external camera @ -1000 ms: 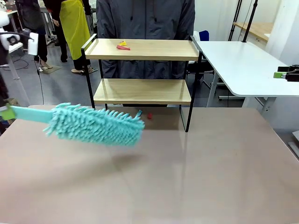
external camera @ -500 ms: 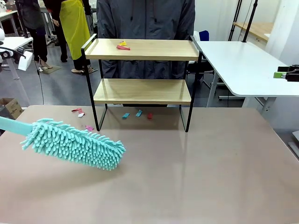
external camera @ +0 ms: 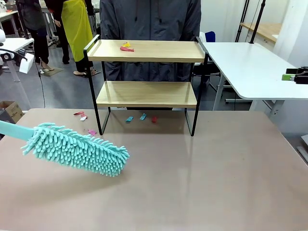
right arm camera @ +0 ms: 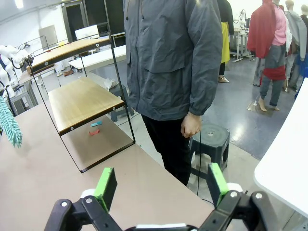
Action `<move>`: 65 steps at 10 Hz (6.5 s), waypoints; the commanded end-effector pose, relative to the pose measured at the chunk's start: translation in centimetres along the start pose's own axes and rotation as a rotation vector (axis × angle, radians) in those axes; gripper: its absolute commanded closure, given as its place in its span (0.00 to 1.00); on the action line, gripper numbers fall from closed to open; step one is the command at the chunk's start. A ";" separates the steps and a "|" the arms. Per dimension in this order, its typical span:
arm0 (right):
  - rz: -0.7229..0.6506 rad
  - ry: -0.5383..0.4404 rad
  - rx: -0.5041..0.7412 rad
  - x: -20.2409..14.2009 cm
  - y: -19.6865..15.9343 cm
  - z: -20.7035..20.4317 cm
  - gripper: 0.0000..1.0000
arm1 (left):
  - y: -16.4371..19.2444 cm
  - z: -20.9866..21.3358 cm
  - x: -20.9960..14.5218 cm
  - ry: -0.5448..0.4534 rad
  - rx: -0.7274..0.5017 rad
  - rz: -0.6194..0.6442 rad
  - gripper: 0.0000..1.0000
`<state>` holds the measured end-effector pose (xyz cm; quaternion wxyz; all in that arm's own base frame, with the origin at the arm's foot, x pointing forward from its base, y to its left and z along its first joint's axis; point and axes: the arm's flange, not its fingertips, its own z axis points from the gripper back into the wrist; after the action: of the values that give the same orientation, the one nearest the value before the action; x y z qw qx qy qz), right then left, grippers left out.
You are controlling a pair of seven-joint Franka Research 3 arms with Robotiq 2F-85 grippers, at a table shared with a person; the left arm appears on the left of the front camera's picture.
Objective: Clean the shelf.
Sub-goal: Clean the specific section of the Shelf indicated by the human with the Duster.
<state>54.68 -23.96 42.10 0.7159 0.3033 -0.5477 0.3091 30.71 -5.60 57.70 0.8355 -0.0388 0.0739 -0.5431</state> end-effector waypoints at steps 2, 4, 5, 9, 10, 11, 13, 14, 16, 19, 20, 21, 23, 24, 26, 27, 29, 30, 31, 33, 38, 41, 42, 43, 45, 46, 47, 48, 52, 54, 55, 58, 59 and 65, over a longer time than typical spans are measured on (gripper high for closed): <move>0.006 0.005 -0.002 0.2 0.0 -0.1 0.00 | 0.0 0.0 -0.1 -0.013 0.005 -0.003 0.87; 0.006 0.005 -0.002 0.2 0.0 -0.1 0.00 | 0.0 0.0 -0.1 -0.013 0.005 -0.003 0.87; 0.006 0.005 -0.002 0.2 0.0 -0.1 0.00 | 0.0 0.0 -0.1 -0.013 0.005 -0.003 0.87; 0.006 0.005 -0.002 0.2 0.0 -0.1 0.00 | 0.0 0.0 -0.1 -0.013 0.005 -0.003 0.87; 0.006 0.005 -0.002 0.2 0.0 -0.1 0.00 | 0.0 0.0 -0.1 -0.013 0.005 -0.003 0.87; 0.006 0.005 -0.002 0.2 0.0 -0.1 0.00 | 0.0 0.0 -0.1 -0.013 0.005 -0.003 0.87; 0.006 0.005 -0.002 0.2 0.0 -0.1 0.00 | 0.0 0.0 -0.1 -0.013 0.005 -0.003 0.87; 0.006 0.005 -0.002 0.2 0.0 -0.1 0.00 | 0.0 0.0 -0.1 -0.013 0.005 -0.003 0.87; 0.006 0.005 -0.002 0.2 0.0 -0.1 0.00 | 0.0 0.0 -0.1 -0.013 0.005 -0.003 0.87; 0.006 0.005 -0.002 0.2 0.0 -0.1 0.00 | 0.0 0.0 -0.1 -0.013 0.005 -0.003 0.87; 0.006 0.005 -0.002 0.2 0.0 -0.1 0.00 | 0.0 0.0 -0.1 -0.013 0.005 -0.003 0.87; 0.006 0.005 -0.002 0.2 0.0 -0.1 0.00 | 0.0 0.0 -0.1 -0.013 0.005 -0.003 0.87; 0.006 0.005 -0.002 0.2 0.0 -0.1 0.00 | 0.0 0.0 -0.1 -0.013 0.005 -0.003 0.87; 0.006 0.005 -0.002 0.2 0.0 -0.1 0.00 | 0.0 0.0 -0.1 -0.013 0.005 -0.003 0.87; 0.006 0.005 -0.002 0.2 0.0 -0.1 0.00 | 0.0 0.0 -0.1 -0.013 0.005 -0.003 0.87; 0.006 0.005 -0.002 0.2 0.0 -0.1 0.00 | 0.0 0.0 0.0 0.000 0.000 0.000 0.87; 0.006 0.005 -0.002 0.2 0.0 -0.1 0.00 | -1.9 3.6 0.9 -0.152 -0.001 -0.044 0.87; 0.006 0.005 -0.002 0.2 0.0 -0.1 0.00 | -3.0 5.8 1.3 -0.204 -0.010 -0.066 0.87; 0.006 0.005 -0.002 0.2 0.0 -0.1 0.00 | -4.4 7.5 1.6 -0.268 -0.022 -0.079 0.87; 0.006 0.005 -0.002 0.2 0.0 -0.1 0.00 | -6.4 11.4 3.8 -0.405 -0.052 -0.099 0.87; 0.006 0.005 -0.002 0.2 0.0 -0.1 0.00 | -11.8 19.4 13.7 -0.581 0.028 0.108 0.87; 0.006 0.005 -0.002 0.2 0.0 -0.1 0.00 | -13.7 21.3 19.6 -0.645 0.053 0.328 0.87; 0.006 0.005 -0.002 0.2 0.0 -0.1 0.00 | -14.3 21.4 21.5 -0.672 0.104 0.429 0.87; 0.006 0.005 -0.002 0.2 0.0 -0.1 0.00 | -14.6 21.4 23.7 -0.684 0.153 0.498 0.87; 0.006 0.005 -0.002 0.2 0.0 -0.1 0.00 | -14.2 20.6 27.2 -0.663 0.176 0.572 0.87; 0.006 0.005 -0.002 0.2 0.0 -0.1 0.00 | -14.1 20.6 28.2 -0.673 0.195 0.613 0.87; 0.006 0.005 -0.002 0.2 0.0 -0.1 0.00 | -13.9 20.5 28.7 -0.656 0.190 0.621 0.87; 0.006 0.005 -0.002 0.2 0.0 -0.1 0.00 | -13.7 19.9 28.5 -0.566 0.222 0.541 0.87; 0.006 0.005 -0.002 0.2 0.0 -0.1 0.00 | -13.1 18.5 27.4 -0.675 0.206 0.691 0.87; 0.006 0.005 -0.002 0.2 0.0 -0.1 0.00 | -14.0 18.3 29.6 -0.743 0.297 0.806 0.87; 0.006 0.005 -0.002 0.2 0.0 -0.1 0.00 | -14.5 18.0 31.4 -0.769 0.344 0.841 0.87; 0.006 0.005 -0.002 0.2 0.0 -0.1 0.00 | -15.0 15.8 34.2 -0.806 0.380 0.904 0.87; 0.006 0.005 -0.002 0.2 0.0 -0.1 0.00 | -15.0 15.1 34.7 -0.803 0.371 0.926 0.87; 0.006 0.005 -0.002 0.2 0.0 -0.1 0.00 | -15.0 9.6 37.3 -0.672 0.275 1.007 0.87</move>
<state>54.69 -23.97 42.11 0.7158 0.3033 -0.5478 0.3091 33.86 -46.48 66.23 0.9607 -0.0618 -0.2619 -0.0678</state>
